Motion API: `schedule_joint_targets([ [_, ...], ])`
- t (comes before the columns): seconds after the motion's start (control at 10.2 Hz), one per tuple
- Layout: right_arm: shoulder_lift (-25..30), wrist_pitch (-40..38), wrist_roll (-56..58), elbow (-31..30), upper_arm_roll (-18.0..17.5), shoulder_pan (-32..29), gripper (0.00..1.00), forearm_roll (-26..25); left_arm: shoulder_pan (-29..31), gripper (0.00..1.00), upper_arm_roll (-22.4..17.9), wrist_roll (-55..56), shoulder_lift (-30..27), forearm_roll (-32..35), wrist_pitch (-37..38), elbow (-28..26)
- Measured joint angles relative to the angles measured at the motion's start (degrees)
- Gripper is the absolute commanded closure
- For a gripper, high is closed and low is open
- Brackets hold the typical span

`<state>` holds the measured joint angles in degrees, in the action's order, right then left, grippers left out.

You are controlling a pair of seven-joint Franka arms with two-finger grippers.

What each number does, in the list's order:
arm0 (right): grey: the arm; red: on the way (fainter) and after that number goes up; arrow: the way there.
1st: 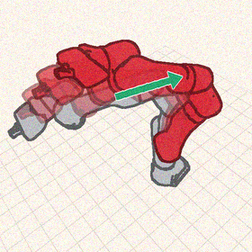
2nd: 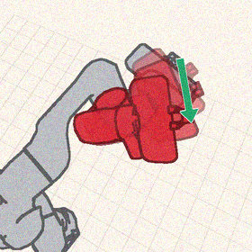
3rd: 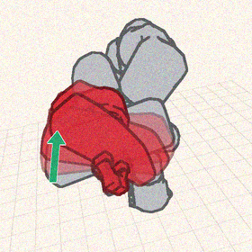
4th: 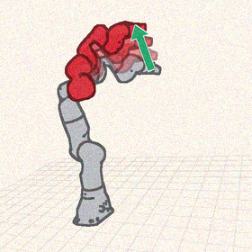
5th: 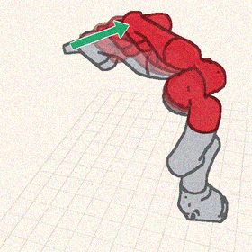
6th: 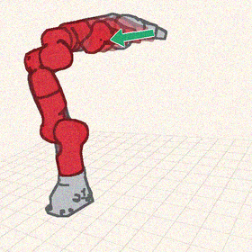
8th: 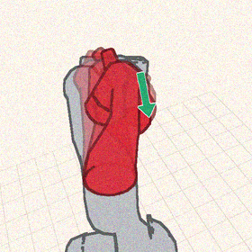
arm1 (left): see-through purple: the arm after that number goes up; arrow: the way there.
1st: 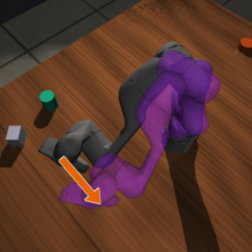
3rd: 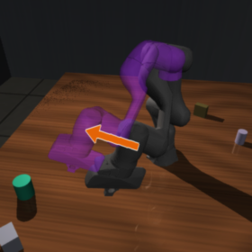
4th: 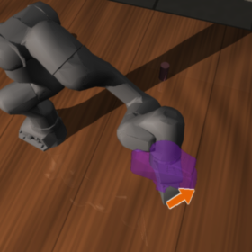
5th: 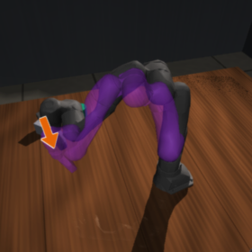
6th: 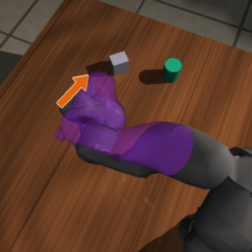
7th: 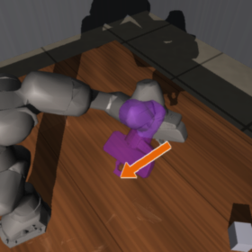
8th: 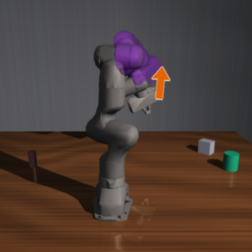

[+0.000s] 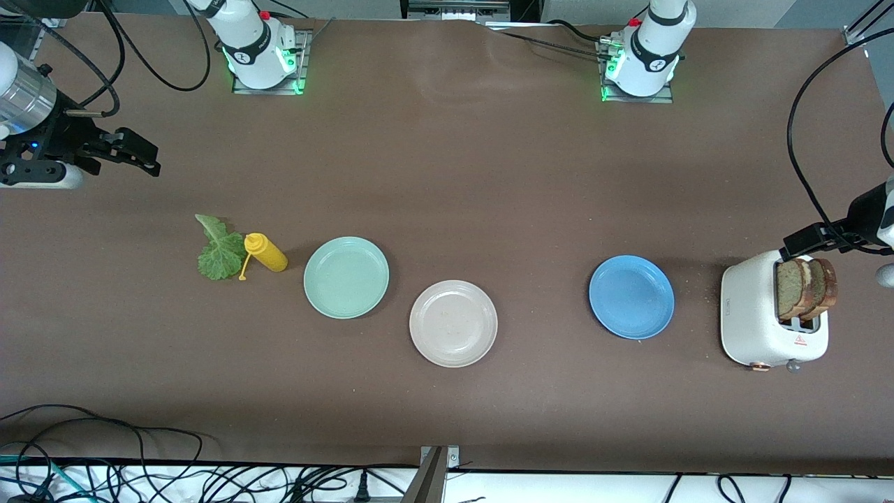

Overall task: Make sandwich on beige plate with both arms
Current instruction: 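Move the left gripper over the toaster toward the toast slices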

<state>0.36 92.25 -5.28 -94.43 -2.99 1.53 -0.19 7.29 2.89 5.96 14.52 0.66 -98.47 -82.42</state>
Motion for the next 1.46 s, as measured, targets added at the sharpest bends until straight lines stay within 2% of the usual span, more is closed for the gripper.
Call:
schedule_joint_targets([
  [0.68, 0.0, 0.0, 0.0, 0.0, 0.0, 0.0, 0.0, 0.0, -0.7, 0.0, 3.0, 0.2, -0.1, 0.0, 0.0, 0.0],
  [1.46, 0.0, 0.0, 0.0, 0.0, 0.0, 0.0, 0.0, 0.0, 0.7, 0.0, 2.4, -2.6, 1.9, 0.0, -1.7, 0.0],
])
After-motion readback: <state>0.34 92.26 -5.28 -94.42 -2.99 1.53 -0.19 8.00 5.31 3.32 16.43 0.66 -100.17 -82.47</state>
